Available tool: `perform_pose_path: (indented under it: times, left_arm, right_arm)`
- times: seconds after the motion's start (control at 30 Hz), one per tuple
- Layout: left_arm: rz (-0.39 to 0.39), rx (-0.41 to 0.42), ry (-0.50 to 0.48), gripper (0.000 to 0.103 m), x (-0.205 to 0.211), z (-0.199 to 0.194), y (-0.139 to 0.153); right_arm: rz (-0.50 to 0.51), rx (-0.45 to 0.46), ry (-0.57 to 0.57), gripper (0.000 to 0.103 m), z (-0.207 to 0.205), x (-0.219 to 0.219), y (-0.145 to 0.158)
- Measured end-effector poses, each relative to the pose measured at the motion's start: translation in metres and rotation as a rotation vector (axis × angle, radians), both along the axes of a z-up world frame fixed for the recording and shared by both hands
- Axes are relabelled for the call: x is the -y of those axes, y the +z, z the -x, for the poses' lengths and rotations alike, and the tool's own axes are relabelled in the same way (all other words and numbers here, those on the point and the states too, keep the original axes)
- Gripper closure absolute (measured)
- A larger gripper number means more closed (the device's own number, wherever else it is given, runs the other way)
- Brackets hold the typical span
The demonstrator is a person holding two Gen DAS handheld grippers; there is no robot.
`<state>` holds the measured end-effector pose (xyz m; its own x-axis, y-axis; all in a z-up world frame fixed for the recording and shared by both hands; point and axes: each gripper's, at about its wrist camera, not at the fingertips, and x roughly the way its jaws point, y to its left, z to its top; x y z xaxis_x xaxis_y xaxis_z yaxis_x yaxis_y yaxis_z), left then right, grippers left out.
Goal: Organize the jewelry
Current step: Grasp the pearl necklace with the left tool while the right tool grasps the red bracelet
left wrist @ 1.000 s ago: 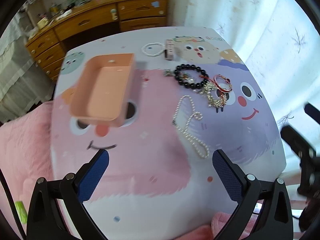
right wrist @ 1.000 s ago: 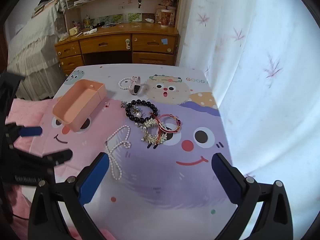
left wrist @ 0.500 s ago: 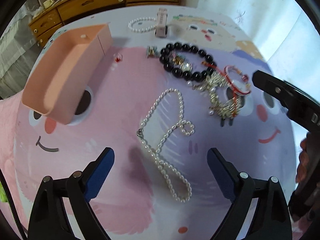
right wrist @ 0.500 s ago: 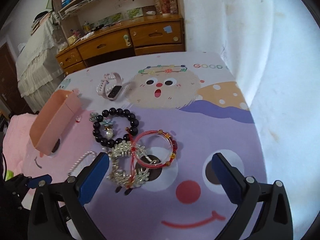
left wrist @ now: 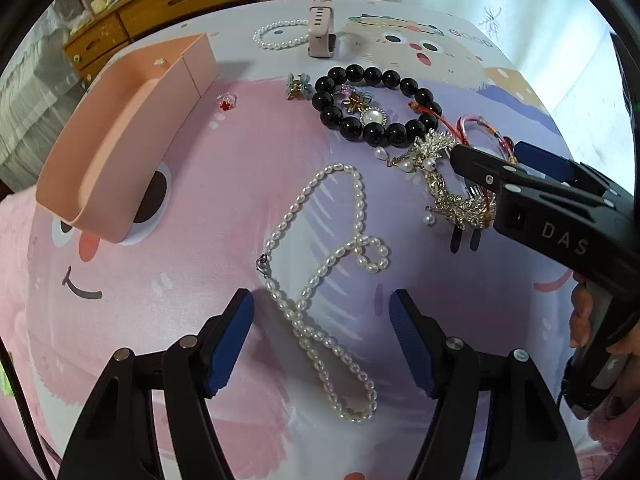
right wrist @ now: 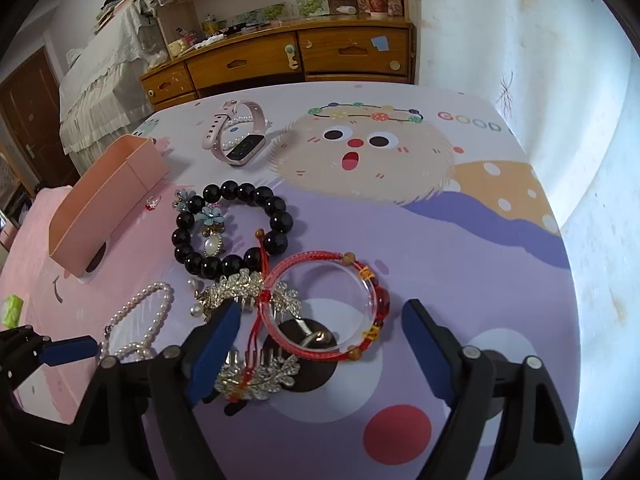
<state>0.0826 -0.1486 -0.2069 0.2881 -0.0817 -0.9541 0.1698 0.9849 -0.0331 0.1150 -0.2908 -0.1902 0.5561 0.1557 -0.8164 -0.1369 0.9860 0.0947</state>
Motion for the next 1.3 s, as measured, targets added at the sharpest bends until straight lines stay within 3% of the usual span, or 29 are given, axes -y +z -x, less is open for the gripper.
perform_pose_path:
  times: [0.1, 0.17, 0.23, 0.33, 0.6, 0.9, 1.07, 1.3]
  left_arm:
    - [0.0, 0.002, 0.0, 0.041, 0.001, 0.0, 0.001]
    - [0.003, 0.018, 0.003, 0.055, 0.0, -0.002, 0.004]
    - [0.007, 0.026, 0.015, 0.078, -0.001, -0.004, 0.006]
    - [0.013, 0.024, 0.036, 0.094, -0.007, -0.006, 0.007]
    - [0.041, -0.01, 0.116, 0.1, -0.025, -0.004, 0.008]
    - [0.102, 0.02, 0.099, 0.1, -0.04, 0.004, 0.029]
    - [0.138, -0.002, 0.078, 0.1, -0.048, -0.001, 0.054]
    - [0.169, 0.078, 0.014, 0.1, -0.057, -0.018, 0.112]
  right_arm:
    - [0.01, 0.01, 0.009, 0.04, 0.001, 0.001, 0.001]
    - [0.006, 0.007, 0.012, 0.04, 0.001, 0.001, 0.002]
    - [0.002, 0.006, 0.016, 0.04, 0.001, 0.002, 0.002]
    - [-0.019, -0.003, 0.006, 0.04, 0.0, 0.005, 0.003]
    - [-0.038, 0.009, -0.009, 0.04, 0.003, 0.007, 0.013]
    - [-0.039, 0.048, -0.004, 0.04, 0.009, -0.005, 0.034]
    - [-0.017, 0.081, 0.009, 0.04, 0.012, -0.016, 0.051]
    - [-0.037, 0.128, -0.001, 0.04, 0.01, -0.033, 0.078]
